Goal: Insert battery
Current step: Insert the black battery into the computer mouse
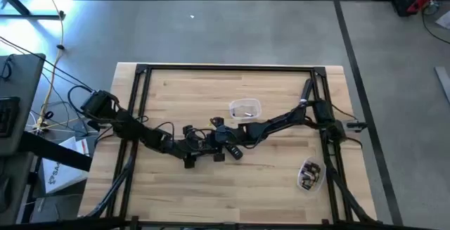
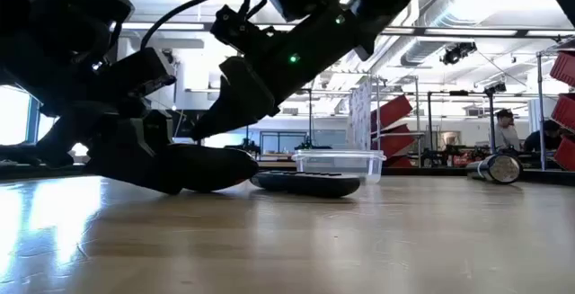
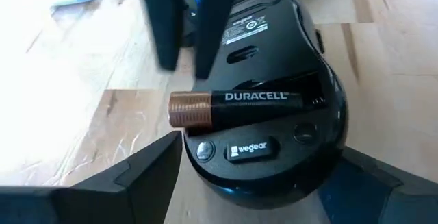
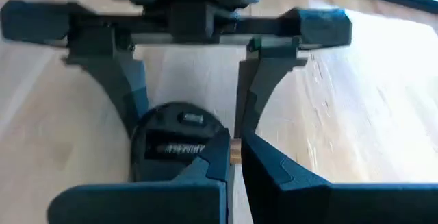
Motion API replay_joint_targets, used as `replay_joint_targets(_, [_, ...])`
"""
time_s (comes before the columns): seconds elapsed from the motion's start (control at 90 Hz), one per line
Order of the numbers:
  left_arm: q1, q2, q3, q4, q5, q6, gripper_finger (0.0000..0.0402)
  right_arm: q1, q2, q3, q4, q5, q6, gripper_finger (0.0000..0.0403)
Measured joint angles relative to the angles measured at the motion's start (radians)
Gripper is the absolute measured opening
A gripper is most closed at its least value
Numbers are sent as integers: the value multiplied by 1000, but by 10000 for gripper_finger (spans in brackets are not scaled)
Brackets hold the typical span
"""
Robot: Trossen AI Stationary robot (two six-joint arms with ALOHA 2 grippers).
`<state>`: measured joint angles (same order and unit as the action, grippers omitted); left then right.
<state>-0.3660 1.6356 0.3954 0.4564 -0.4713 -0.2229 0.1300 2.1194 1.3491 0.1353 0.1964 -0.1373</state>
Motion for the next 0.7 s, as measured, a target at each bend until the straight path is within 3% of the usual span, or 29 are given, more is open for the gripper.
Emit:
replay_joint_targets(0.267, [34,-8,0,-12,86,15,278,-43,-47,0,-102,-8,31,4])
replay_joint_targets(0.7, [55,-53,-3,-54,148,-41,278,-82,-50,-4,-111,-127,-20,4])
